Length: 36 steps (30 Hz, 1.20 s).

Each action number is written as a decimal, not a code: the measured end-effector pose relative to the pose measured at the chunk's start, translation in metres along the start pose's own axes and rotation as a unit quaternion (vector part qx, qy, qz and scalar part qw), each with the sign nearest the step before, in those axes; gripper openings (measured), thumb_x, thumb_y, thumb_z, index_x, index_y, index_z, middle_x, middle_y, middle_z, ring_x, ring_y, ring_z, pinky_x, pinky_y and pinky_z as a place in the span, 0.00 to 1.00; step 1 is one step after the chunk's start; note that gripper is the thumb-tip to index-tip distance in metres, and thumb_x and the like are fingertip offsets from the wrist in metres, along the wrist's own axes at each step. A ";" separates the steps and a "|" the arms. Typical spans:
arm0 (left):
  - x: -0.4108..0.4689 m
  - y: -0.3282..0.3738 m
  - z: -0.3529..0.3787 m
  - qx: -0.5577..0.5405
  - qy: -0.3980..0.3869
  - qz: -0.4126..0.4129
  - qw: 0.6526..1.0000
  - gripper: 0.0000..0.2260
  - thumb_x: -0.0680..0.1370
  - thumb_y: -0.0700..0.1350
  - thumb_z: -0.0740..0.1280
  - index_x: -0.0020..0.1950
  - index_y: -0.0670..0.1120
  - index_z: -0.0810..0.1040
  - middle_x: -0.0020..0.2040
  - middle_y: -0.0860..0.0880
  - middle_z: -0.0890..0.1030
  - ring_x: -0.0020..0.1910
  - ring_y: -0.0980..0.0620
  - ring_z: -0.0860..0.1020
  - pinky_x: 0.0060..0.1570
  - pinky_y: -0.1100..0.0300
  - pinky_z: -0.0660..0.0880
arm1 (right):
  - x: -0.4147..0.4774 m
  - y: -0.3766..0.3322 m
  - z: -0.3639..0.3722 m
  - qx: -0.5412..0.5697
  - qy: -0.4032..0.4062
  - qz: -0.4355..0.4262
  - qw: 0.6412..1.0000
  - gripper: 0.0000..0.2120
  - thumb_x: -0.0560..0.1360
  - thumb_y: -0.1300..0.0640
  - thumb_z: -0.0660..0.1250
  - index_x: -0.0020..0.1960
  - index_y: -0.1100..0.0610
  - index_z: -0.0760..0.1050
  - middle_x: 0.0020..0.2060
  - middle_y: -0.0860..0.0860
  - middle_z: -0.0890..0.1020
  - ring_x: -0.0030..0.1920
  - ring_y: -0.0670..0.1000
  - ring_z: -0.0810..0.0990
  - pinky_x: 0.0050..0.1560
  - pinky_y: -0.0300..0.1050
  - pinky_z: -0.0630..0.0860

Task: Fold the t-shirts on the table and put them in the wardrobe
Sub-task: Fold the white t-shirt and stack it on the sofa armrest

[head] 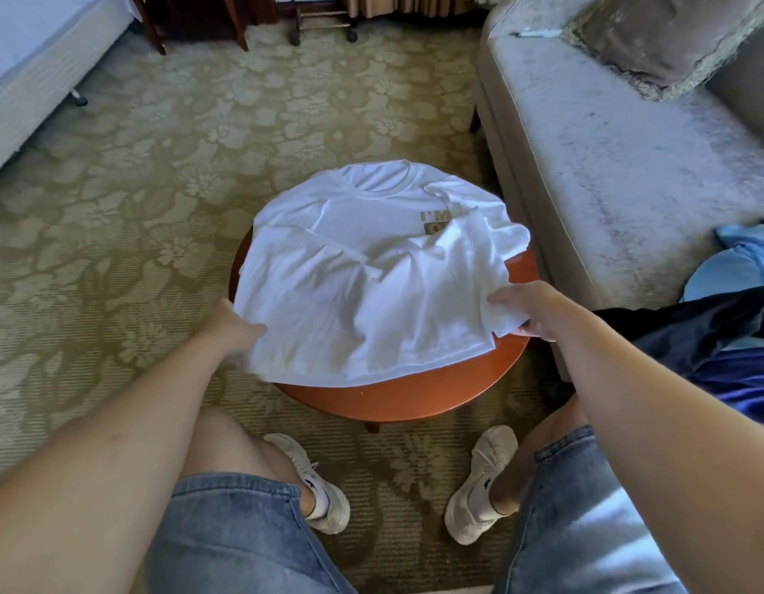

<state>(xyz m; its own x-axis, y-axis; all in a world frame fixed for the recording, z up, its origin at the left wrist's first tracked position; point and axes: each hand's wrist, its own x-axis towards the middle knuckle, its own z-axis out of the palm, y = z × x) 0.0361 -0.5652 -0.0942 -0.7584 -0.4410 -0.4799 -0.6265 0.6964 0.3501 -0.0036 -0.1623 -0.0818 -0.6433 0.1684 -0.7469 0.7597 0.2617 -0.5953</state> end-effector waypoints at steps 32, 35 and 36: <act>-0.034 0.042 -0.021 -0.065 -0.045 0.103 0.992 0.22 0.79 0.45 0.67 0.72 0.47 0.66 0.74 0.46 0.64 0.39 0.48 0.74 0.35 0.57 0.71 | -0.004 0.049 -0.030 -0.007 0.144 -0.148 0.979 0.06 0.72 0.59 0.73 0.45 0.58 0.76 0.44 0.57 0.82 0.45 0.57 0.83 0.47 0.56 0.82; -0.034 0.046 -0.020 -0.094 -0.016 0.109 0.989 0.16 0.80 0.44 0.65 0.67 0.47 0.68 0.66 0.42 0.71 0.35 0.47 0.72 0.33 0.58 0.70 | -0.008 0.048 -0.034 0.001 0.195 -0.186 0.963 0.08 0.73 0.53 0.71 0.45 0.57 0.76 0.40 0.55 0.82 0.39 0.55 0.80 0.46 0.58 0.82; -0.035 0.048 -0.020 -0.116 -0.011 0.111 0.987 0.14 0.80 0.44 0.65 0.64 0.47 0.68 0.58 0.42 0.74 0.34 0.48 0.72 0.32 0.58 0.70 | -0.010 0.047 -0.034 0.010 0.203 -0.205 0.957 0.07 0.74 0.53 0.70 0.45 0.57 0.76 0.41 0.55 0.82 0.40 0.56 0.80 0.48 0.59 0.81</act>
<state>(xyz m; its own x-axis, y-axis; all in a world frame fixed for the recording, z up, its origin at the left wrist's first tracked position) 0.0293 -0.5275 -0.0443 -0.8795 -0.2768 -0.3872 -0.4708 0.6258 0.6219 0.0349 -0.1195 -0.0926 -0.8690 0.4120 -0.2739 0.4336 0.3674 -0.8228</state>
